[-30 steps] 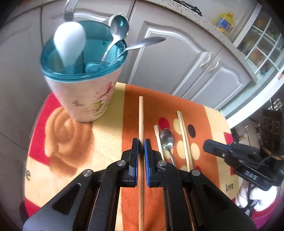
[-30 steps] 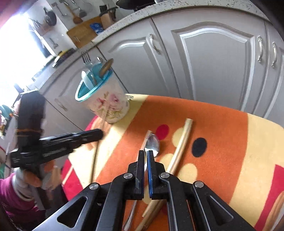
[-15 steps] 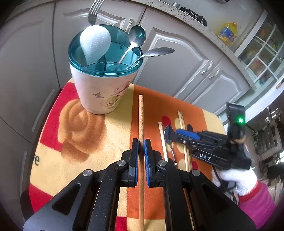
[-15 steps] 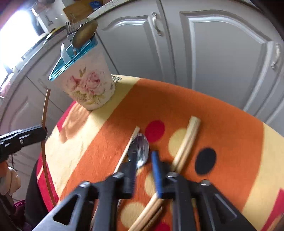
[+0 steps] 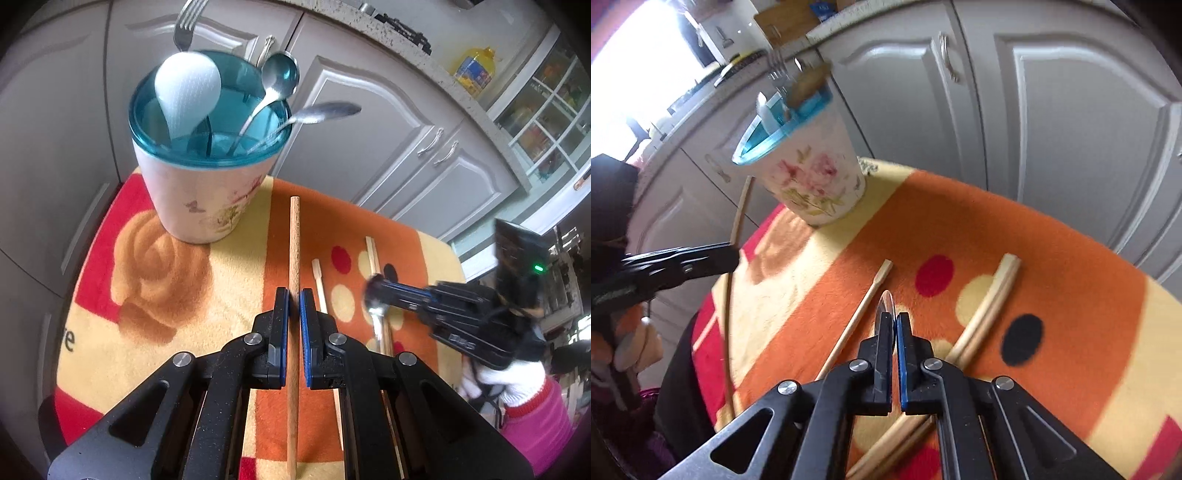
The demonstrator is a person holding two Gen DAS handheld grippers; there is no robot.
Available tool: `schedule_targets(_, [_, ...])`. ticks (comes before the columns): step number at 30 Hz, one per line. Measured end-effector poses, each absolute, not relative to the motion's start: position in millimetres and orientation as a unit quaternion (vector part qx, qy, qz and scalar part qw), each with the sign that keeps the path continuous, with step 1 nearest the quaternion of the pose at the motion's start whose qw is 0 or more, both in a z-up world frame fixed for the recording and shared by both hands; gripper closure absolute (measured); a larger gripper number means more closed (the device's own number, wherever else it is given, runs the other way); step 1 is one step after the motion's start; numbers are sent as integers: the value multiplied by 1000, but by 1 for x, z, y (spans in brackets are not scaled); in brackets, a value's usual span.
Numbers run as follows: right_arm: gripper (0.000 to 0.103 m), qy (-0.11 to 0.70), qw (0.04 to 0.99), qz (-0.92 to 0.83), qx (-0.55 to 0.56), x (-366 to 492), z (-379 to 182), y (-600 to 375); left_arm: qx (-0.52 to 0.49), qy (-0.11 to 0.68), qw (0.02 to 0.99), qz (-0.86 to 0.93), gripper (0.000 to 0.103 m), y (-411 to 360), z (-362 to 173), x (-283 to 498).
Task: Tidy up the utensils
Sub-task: 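Grasp a wooden chopstick with the left gripper while the right lifts its steel spoon, then drop the chopstick into the cup with the left gripper while the right drops its spoon in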
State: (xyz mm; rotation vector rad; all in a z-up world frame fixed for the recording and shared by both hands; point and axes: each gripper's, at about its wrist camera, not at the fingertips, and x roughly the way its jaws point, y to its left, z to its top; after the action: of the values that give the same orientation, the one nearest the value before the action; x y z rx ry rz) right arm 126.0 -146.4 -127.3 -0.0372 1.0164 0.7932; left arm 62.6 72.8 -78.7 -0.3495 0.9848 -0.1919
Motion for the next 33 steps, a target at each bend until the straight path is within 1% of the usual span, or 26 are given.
schedule_targets(6, [101, 427, 830, 359, -10, 92, -82, -160, -173, 444, 874, -98, 98, 80, -55, 51])
schedule_targets(13, [101, 389, 851, 353, -18, 68, -45, -163, -173, 417, 887, -103, 98, 89, -27, 37])
schedule_targets(19, [101, 366, 860, 355, -30, 65, -16, -158, -174, 390, 899, -98, 98, 103, 2, 33])
schedule_targets(24, [101, 331, 867, 370, -38, 67, 20, -145, -180, 357, 913, -84, 98, 123, 34, 35])
schedule_targets(29, [101, 294, 877, 377, -50, 80, 60, -118, -170, 313, 932, -60, 98, 142, 72, 46])
schedule_targets(33, [101, 267, 888, 370, -64, 98, 88, -92, -164, 290, 942, -35, 98, 159, 92, 62])
